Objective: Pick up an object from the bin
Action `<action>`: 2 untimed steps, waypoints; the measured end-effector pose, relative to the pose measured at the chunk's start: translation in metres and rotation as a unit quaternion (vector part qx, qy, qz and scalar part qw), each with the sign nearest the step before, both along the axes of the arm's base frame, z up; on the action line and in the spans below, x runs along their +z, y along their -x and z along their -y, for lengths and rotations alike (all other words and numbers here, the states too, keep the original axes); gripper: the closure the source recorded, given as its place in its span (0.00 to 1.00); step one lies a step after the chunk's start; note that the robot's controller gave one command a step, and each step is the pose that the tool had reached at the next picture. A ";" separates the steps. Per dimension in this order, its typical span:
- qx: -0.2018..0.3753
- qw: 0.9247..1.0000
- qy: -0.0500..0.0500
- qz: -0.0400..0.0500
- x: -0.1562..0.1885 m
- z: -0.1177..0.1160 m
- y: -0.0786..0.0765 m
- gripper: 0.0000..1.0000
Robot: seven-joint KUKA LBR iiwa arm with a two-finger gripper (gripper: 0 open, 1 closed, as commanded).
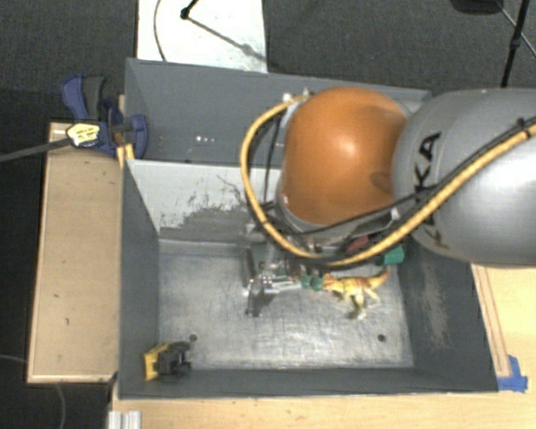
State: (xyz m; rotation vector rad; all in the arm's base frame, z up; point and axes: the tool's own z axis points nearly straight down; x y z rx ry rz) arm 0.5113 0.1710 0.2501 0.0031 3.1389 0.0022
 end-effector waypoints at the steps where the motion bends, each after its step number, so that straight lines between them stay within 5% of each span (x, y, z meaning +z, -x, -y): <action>1: 0.029 1.000 0.000 0.004 -0.060 0.038 -0.052 0.00; 2: 0.048 0.999 0.001 -0.003 -0.091 0.064 -0.058 0.00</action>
Offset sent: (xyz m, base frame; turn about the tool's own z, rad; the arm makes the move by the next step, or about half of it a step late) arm 0.0588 -0.0627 -0.0901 -0.0985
